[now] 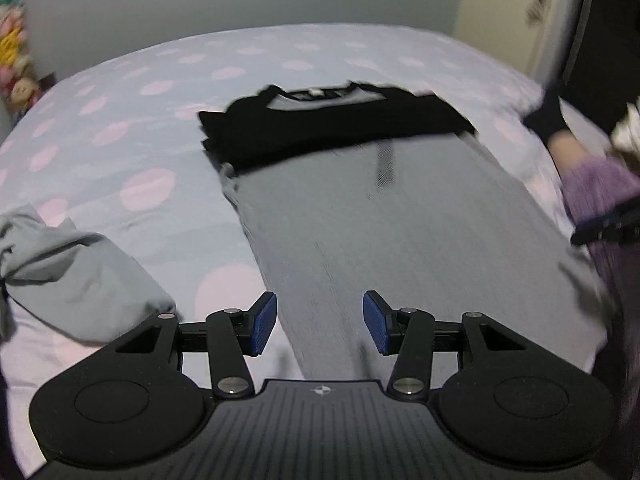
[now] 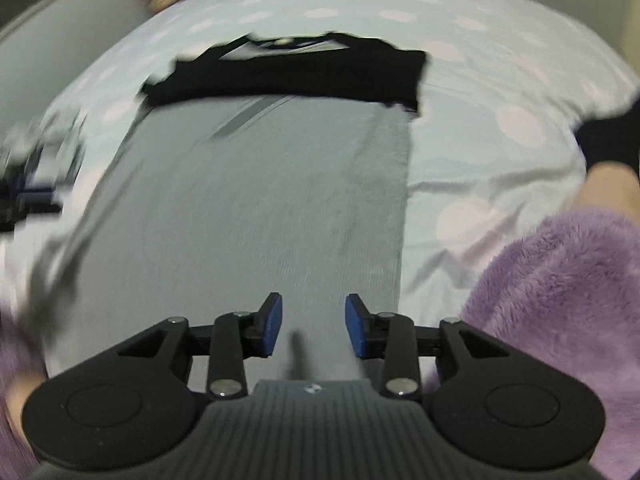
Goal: Fold clothes
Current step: 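Grasp the grey shirt hem with the left gripper while the right gripper grasps it too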
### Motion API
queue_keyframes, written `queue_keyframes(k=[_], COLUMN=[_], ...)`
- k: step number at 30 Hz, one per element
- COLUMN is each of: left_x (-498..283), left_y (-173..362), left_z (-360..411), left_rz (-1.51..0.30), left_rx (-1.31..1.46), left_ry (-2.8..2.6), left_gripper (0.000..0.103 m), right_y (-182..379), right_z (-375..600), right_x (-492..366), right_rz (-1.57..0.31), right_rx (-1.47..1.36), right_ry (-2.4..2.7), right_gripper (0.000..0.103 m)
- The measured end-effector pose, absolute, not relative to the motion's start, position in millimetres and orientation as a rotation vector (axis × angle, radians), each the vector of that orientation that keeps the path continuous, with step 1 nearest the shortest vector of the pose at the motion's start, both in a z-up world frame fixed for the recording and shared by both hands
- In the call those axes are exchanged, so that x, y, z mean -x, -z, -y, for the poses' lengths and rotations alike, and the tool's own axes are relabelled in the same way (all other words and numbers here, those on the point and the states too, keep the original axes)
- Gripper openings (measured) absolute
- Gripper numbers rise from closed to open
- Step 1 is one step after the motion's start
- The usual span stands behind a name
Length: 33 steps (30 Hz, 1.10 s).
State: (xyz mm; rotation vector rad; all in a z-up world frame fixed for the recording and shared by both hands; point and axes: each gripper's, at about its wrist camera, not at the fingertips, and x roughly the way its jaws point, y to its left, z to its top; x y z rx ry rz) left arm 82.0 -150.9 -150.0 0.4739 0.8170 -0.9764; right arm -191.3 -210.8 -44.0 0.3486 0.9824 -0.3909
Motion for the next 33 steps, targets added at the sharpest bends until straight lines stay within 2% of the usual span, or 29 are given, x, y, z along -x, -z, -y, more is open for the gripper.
queue_keyframes(k=[7,16,21,28,33], left_x=[-31,16,22,7,7], left_y=[144,175,197,220,227], left_z=[150,160,172,181,178], left_rz=[-0.804,-0.813,-0.892,-0.998,-0.996], left_rx=[-0.791,-1.277,-1.385,-1.328,-1.319], left_ry=[1.135,1.264,1.315,1.304,1.288], left_gripper=[0.046,0.047,0.05,0.054,0.055], right_y=[44,48,61,81,94], right_z=[174,143,140,141,141], right_x=[216,233,233,223,216], right_rz=[-1.053,-1.191,-1.288,-1.352,-1.384], right_rx=[-0.116,0.226,0.318,0.394,0.424], right_ry=[0.228,0.026,-0.094,-0.166,-0.174], right_gripper=[0.04,0.04,0.04,0.039,0.039])
